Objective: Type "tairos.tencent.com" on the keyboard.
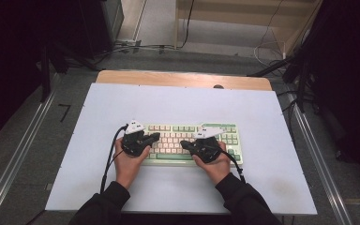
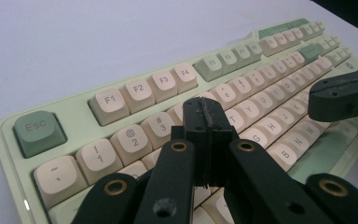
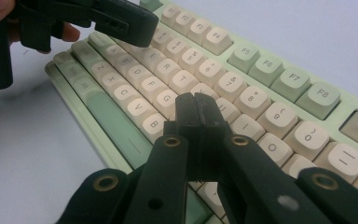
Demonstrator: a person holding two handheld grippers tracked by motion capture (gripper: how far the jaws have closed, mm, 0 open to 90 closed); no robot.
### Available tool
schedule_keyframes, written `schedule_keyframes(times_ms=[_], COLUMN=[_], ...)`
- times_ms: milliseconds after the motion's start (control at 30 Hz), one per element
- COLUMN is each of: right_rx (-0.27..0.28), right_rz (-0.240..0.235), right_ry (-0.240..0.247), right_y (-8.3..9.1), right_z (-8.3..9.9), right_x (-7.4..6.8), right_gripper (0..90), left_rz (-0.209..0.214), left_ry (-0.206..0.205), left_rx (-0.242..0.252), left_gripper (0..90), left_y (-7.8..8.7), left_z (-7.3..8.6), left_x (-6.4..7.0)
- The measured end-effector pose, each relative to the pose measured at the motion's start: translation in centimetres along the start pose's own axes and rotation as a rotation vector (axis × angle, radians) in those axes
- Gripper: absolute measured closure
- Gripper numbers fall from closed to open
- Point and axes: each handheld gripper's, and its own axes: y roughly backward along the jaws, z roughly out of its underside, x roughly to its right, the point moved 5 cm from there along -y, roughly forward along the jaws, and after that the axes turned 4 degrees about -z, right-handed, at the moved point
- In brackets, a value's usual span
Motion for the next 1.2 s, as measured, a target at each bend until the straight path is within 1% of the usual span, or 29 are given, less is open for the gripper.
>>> schedule_keyframes(times_ms=[100, 400, 633, 733, 800, 833, 867, 933, 1100, 1200], right_rx=[0.000, -0.003, -0.003, -0.003, -0.003, -0.005, -0.005, -0.007, -0.009, -0.008], right_rz=[-0.001, -0.002, -0.002, -0.002, -0.002, -0.001, -0.001, -0.002, -0.004, -0.004], right_ry=[-0.002, -0.001, -0.002, -0.001, -0.002, -0.001, -0.002, 0.000, 0.000, 0.000], right_y=[-0.02, -0.05, -0.08, -0.08, -0.08, -0.09, -0.12, -0.16, -0.20, -0.19], right_z=[0.01, 0.03, 0.04, 0.03, 0.05, 0.06, 0.07, 0.09, 0.11, 0.10], right_x=[-0.03, -0.06, -0.06, -0.06, -0.05, -0.06, -0.07, -0.10, -0.15, -0.15], right_gripper=[88.3, 88.3, 88.3, 88.3, 88.3, 88.3, 88.3, 88.3, 88.3, 88.3], left_rz=[-0.007, -0.014, -0.016, -0.025, -0.034, -0.025, -0.027, -0.025, -0.008, 0.000], left_ry=[-0.011, -0.005, -0.013, -0.031, -0.040, -0.042, -0.045, -0.043, -0.030, -0.023], left_rx=[-0.006, -0.015, -0.025, -0.031, -0.049, -0.054, -0.055, -0.048, -0.014, -0.004], left_gripper=[90.0, 90.0, 90.0, 90.0, 90.0, 90.0, 90.0, 90.0, 90.0, 90.0], left_y=[-0.21, -0.57, -0.72, -0.72, -0.90, -0.92, -0.91, -0.87, -0.41, -0.20], left_z=[0.02, 0.10, 0.23, 0.23, 0.35, 0.40, 0.38, 0.35, -0.01, -0.14], left_x=[0.02, -0.12, -0.07, -0.02, 0.05, 0.09, 0.12, 0.18, 0.23, 0.33])
